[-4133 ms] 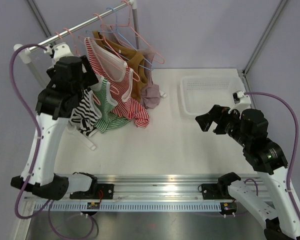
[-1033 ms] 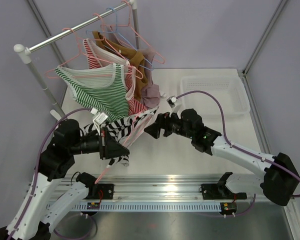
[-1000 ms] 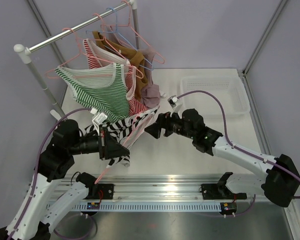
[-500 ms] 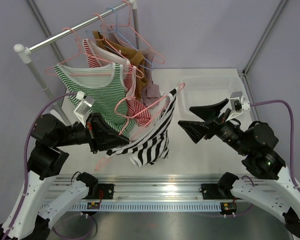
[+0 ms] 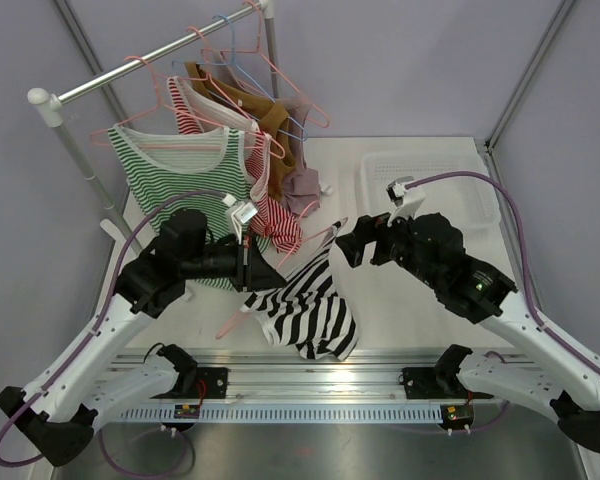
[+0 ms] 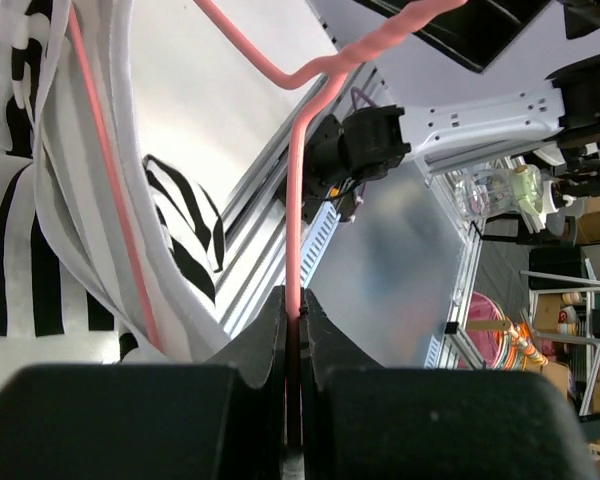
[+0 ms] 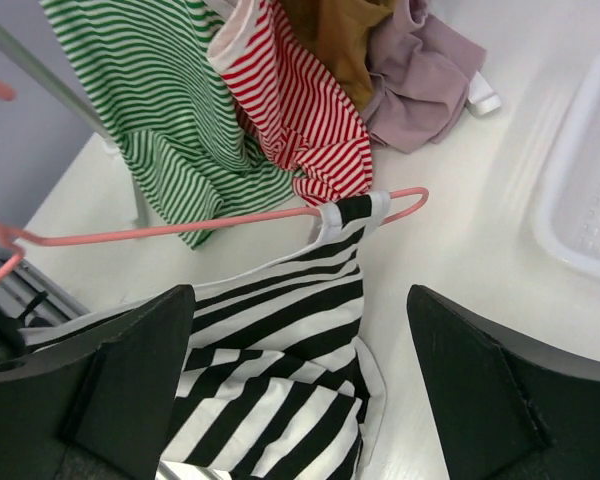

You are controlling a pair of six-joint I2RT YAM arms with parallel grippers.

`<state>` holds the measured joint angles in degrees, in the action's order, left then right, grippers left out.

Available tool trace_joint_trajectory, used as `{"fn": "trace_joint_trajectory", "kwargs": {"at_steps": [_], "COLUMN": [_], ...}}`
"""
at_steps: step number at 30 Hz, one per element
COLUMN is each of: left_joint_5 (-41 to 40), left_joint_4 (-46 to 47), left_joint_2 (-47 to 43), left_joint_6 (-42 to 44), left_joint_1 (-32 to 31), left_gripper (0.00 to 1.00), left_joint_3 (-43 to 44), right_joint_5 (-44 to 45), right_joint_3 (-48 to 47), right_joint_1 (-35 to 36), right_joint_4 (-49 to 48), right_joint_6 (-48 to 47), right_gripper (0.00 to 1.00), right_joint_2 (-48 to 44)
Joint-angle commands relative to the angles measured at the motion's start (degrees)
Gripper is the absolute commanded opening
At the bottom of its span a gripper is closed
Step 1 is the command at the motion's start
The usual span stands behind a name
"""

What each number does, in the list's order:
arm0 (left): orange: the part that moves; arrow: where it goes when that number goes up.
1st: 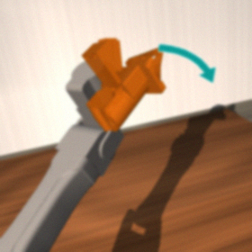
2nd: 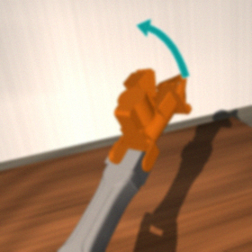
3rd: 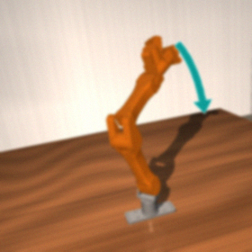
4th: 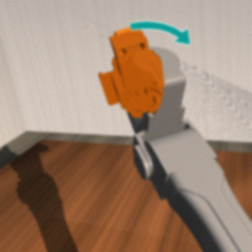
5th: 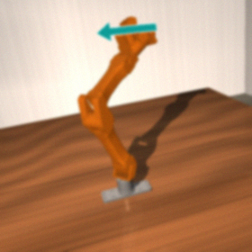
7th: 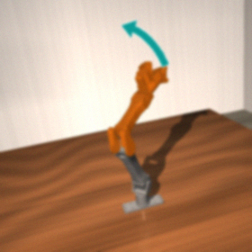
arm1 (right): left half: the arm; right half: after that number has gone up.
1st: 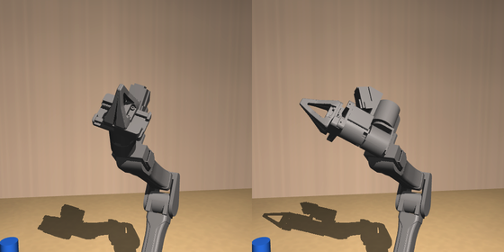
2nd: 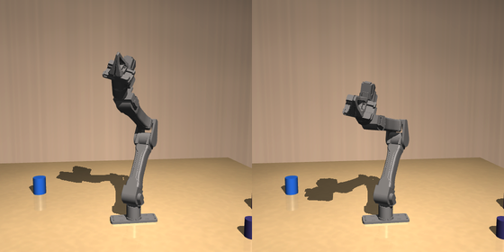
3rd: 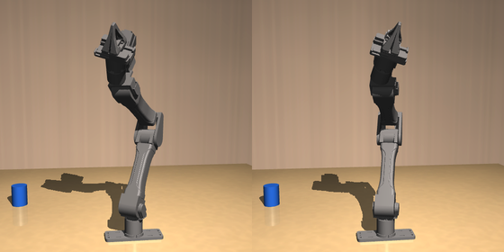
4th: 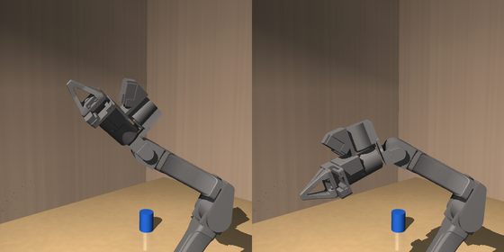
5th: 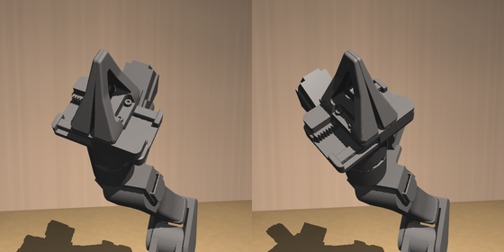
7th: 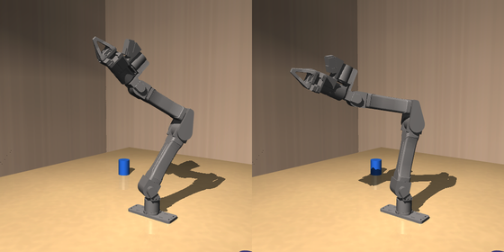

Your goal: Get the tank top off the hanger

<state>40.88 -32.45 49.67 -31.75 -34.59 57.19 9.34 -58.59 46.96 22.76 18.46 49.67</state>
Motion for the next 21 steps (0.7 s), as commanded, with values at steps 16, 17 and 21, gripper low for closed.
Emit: {"fn": "trace_joint_trajectory", "kwargs": {"at_steps": [16, 17, 21], "left_joint_5": [2.0, 2.2, 2.7], "left_joint_4": [15.9, 16.2, 16.4], "left_joint_2": [-5.3, -5.5, -6.2], "left_joint_6": [-9.5, -9.9, -9.9], "left_joint_1": [-3.5, -3.6, -4.1], "left_gripper": [0.00, 0.00, 0.00], "left_joint_3": [-4.1, -4.0, -3.8], "right_joint_5": [1.3, 1.1, 0.7], "right_joint_3": [2.6, 2.6, 3.0], "right_joint_1": [-0.6, -0.9, -2.3], "right_joint_4": [-12.4, -12.8, -14.5], "right_joint_6": [0.3, 0.3, -0.9], "right_gripper": [0.70, 0.66, 0.51], "right_joint_2": [8.2, 8.3, 9.0]}}
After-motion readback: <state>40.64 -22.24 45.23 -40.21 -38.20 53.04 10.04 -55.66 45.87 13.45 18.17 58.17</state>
